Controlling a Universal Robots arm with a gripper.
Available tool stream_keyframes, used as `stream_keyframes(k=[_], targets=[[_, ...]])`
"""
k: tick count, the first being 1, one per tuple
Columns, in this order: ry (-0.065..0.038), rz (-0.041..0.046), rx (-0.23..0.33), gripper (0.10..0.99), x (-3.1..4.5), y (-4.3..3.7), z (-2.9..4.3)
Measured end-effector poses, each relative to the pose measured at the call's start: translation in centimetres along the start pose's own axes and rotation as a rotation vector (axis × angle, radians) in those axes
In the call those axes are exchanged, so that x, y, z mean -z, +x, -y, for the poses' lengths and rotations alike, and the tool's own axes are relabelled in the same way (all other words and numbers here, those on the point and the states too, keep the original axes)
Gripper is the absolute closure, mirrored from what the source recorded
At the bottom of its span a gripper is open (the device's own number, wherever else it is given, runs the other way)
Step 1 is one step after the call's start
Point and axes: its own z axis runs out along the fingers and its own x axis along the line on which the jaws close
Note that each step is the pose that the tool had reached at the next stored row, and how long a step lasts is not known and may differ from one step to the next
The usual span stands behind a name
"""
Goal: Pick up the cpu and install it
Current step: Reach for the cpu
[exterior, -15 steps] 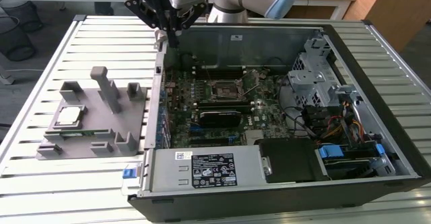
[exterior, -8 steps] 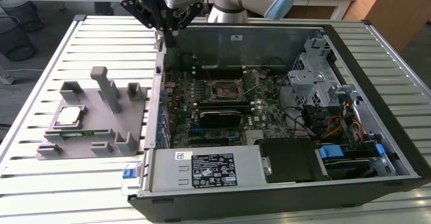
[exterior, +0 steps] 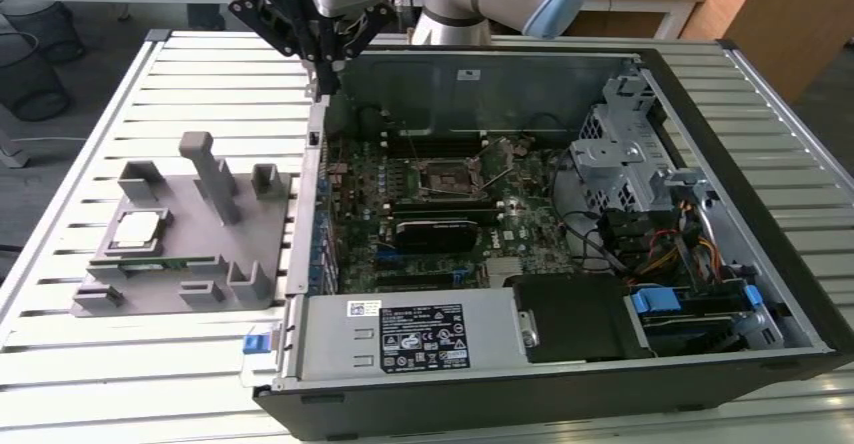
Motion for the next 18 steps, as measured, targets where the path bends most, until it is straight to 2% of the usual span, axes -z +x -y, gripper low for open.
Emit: stream_keyframes(k=[18], targets=[[0.0, 0.0, 0.0, 0.98, 0.06, 2.15, 0.16]])
